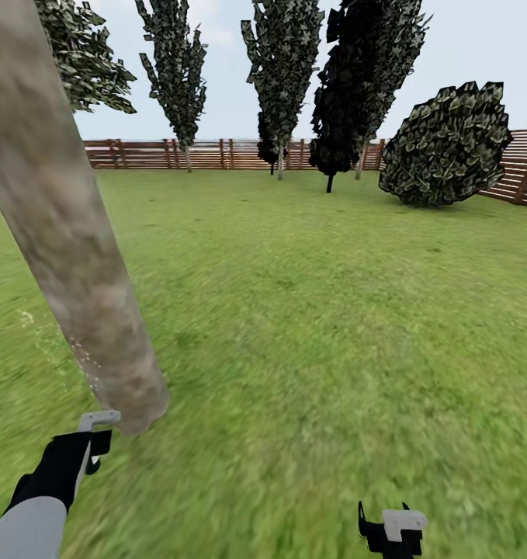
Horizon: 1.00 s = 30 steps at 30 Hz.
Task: In the garden, pick up the pesticide atomizer on the floor and spray pesticide onto both trees until each tree trunk is fully covered.
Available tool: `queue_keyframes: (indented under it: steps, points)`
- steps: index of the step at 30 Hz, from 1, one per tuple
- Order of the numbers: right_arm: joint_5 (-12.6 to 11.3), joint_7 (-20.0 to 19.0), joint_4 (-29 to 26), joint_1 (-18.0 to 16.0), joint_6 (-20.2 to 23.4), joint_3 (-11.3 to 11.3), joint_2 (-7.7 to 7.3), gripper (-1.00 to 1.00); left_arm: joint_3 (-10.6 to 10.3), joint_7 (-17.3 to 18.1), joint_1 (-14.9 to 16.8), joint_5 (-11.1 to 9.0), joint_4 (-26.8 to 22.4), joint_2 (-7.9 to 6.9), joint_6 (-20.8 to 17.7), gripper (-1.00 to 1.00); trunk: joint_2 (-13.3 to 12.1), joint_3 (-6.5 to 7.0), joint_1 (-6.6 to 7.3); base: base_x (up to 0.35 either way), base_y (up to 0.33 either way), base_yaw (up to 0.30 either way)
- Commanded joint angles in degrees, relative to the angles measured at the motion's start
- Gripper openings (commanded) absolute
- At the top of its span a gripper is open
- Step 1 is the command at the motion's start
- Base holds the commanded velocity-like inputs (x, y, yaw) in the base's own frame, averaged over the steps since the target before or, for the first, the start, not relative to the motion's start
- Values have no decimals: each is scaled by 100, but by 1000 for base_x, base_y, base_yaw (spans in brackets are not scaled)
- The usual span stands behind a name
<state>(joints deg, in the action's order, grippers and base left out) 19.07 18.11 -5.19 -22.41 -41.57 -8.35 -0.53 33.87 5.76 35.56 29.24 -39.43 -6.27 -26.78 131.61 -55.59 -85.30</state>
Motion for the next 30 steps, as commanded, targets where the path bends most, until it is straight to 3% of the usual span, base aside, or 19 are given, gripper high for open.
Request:
queue_keyframes:
  steps: [1, 10, 20, 23, 27, 30]
  points:
    - [0, 0, 0, 0, 0, 0, 0, 100, -2, -32, 0, -7, 5, -2, 2, -100, 0, 0, 0, 197, -214, 0]
    - [-2, 0, -4, 0, 8, 0, 7, 100, 31, -75, -14, -37, 128, -50, 83, -100, 0, 0, 0, 46, -264, 3]
    - [-3, 0, -9, 0, 4, 0, 7, 100, 44, -100, -14, -27, 122, -9, 207, -100, 0, 0, 0, 133, -231, 242]
    - [-2, 0, -6, 0, 0, -1, 1, 100, 69, -101, -24, 0, 125, -116, 198, -100, 0, 0, 0, 111, -67, 58]
    - [-3, 8, -8, 0, 0, -8, -8, 100, 82, -216, -89, -23, 141, -423, 184, -100, 0, 0, 0, 11, -6, 83]
    - [-2, 9, -6, 0, 0, -2, -2, 100, 46, -230, -92, -31, 355, -324, 199, -100, 0, 0, 0, 1, 0, 254]
